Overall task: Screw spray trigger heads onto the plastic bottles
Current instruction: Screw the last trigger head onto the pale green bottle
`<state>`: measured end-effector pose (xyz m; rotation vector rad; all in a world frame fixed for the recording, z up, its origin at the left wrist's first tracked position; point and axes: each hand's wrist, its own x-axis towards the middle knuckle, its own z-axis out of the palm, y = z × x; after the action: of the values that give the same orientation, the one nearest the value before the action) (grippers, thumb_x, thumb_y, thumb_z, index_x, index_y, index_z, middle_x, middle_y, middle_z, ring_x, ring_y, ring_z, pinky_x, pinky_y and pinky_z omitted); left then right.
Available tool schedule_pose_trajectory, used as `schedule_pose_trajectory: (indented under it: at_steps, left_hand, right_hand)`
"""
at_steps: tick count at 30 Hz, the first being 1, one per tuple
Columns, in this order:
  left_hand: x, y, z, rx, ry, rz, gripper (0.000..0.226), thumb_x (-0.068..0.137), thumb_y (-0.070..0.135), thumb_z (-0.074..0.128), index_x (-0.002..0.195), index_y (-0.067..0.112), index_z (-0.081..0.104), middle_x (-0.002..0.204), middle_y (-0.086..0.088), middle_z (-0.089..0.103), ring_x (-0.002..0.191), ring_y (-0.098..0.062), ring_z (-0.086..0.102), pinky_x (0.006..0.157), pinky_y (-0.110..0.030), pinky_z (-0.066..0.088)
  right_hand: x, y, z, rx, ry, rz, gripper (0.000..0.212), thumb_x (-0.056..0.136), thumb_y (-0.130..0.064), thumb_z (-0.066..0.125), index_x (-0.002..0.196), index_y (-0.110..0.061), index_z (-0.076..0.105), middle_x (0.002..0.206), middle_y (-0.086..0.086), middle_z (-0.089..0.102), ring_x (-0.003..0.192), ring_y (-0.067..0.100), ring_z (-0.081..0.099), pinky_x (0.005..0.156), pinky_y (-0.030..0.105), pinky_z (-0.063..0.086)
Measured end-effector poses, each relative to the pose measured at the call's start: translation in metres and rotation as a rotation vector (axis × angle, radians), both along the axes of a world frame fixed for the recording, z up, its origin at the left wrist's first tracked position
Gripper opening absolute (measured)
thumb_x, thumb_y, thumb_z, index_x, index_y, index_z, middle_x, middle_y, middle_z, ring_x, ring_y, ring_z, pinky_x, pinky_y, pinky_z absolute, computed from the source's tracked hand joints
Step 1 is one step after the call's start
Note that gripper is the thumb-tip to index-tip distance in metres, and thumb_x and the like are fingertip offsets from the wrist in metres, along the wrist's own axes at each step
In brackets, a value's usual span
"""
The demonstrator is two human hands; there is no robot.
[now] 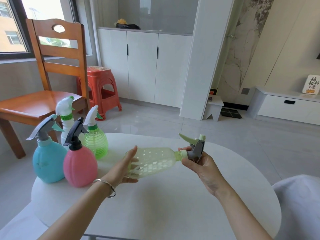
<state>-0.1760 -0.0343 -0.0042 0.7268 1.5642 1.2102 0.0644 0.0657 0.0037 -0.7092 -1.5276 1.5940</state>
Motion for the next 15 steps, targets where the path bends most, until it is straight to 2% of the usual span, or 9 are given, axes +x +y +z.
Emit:
schedule_pose_trajectory:
  at_steps: [3,5,8,11,13,15]
  left_hand:
    - [0.0016,0.0007,0.0024,-0.017,-0.021,-0.002,0.088,0.053,0.078,0.049,0.116,0.018,0.056,0.117,-0.006,0.062,0.087,-0.02,0.066,0.056,-0.029,0.056]
    - [0.0028,0.0001,0.0039,0.022,-0.016,-0.009,0.085,0.053,0.075,0.053,0.116,0.019,0.056,0.111,-0.004,0.065,0.082,-0.017,0.066,0.057,-0.028,0.056]
    - [0.0051,-0.0013,0.0041,0.117,0.02,-0.021,0.076,0.059,0.063,0.061,0.123,0.023,0.05,0.117,-0.004,0.063,0.094,-0.018,0.064,0.068,-0.032,0.058]
    - [0.0045,-0.0024,0.0016,0.184,0.055,-0.046,0.075,0.064,0.05,0.078,0.126,0.022,0.046,0.127,-0.007,0.057,0.107,-0.019,0.062,0.083,-0.036,0.057]
    - [0.0035,-0.0046,0.0019,0.213,0.065,-0.089,0.092,0.053,0.044,0.085,0.131,0.022,0.042,0.132,-0.005,0.054,0.114,-0.018,0.059,0.093,-0.037,0.052]
    - [0.0041,-0.007,0.0032,0.211,0.05,-0.133,0.119,0.033,0.05,0.09,0.136,0.02,0.039,0.134,-0.003,0.052,0.118,-0.018,0.057,0.098,-0.036,0.048]
  right_hand:
    - [-0.0019,0.0004,0.0014,0.042,-0.009,-0.024,0.039,0.063,-0.024,0.079,0.099,-0.014,0.07,0.107,-0.007,0.073,0.097,0.0,0.064,0.077,0.01,0.047]
    - [-0.0034,0.0013,0.0009,0.05,-0.014,-0.055,0.036,0.061,-0.027,0.079,0.094,-0.018,0.072,0.103,-0.009,0.074,0.095,0.0,0.064,0.078,0.011,0.048]
    - [-0.005,0.0034,-0.0013,0.004,-0.002,-0.1,0.03,0.06,-0.029,0.079,0.088,-0.022,0.073,0.101,-0.006,0.073,0.094,0.007,0.064,0.089,0.023,0.049]
    - [-0.0047,0.0071,-0.0032,-0.051,-0.006,-0.131,0.02,0.069,-0.018,0.077,0.088,-0.02,0.073,0.116,0.007,0.068,0.104,0.016,0.062,0.101,0.036,0.045]
    - [-0.0046,0.0095,-0.0054,-0.07,-0.021,-0.135,0.017,0.076,-0.01,0.073,0.092,-0.015,0.071,0.119,0.01,0.066,0.101,0.016,0.063,0.101,0.037,0.047]
    - [-0.0065,0.0095,-0.0068,-0.117,0.023,-0.142,0.013,0.079,-0.008,0.07,0.092,-0.01,0.07,0.108,0.009,0.069,0.087,0.011,0.068,0.091,0.029,0.054]
